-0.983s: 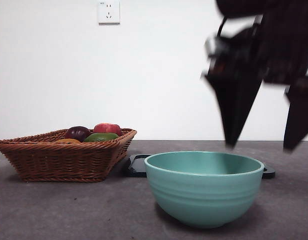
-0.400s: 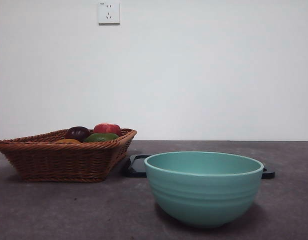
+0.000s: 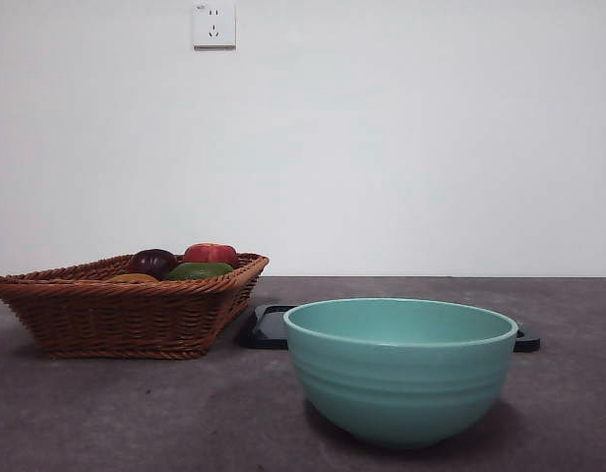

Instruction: Pick up the wifruite, put it on the bowl, pick up the plate, put it on desk

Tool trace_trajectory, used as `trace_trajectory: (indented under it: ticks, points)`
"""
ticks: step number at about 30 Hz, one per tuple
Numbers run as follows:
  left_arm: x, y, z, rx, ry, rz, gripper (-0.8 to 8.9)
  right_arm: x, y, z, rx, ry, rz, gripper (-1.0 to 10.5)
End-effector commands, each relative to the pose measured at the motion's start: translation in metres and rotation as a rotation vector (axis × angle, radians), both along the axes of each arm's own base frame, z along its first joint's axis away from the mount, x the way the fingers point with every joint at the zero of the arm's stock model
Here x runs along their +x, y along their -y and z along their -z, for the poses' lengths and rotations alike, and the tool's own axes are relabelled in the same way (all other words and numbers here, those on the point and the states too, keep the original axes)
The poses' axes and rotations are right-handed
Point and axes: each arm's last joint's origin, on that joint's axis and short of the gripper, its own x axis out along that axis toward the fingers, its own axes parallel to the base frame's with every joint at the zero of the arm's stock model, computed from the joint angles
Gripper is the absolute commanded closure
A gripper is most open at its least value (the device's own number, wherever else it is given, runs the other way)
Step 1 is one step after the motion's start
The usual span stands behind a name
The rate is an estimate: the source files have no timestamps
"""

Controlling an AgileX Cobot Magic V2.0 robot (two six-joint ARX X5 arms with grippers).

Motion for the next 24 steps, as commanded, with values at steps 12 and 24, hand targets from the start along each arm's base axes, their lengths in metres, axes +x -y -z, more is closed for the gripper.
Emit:
trace_trajectory:
  ticks: [12,24]
  points:
    - [-0.0020,-0.0010,-0.0050,-0.016,0.023,0.009,2.06,-0.0105,0.0083,-0.0026,0.064,0.068,-0.002,3.4]
    - [-0.0020,-0.0010,-0.0051,-0.015,0.025,0.009,7.94,-0.0099,0.0078,-0.0049,0.079,0.088,-0.002,9.2]
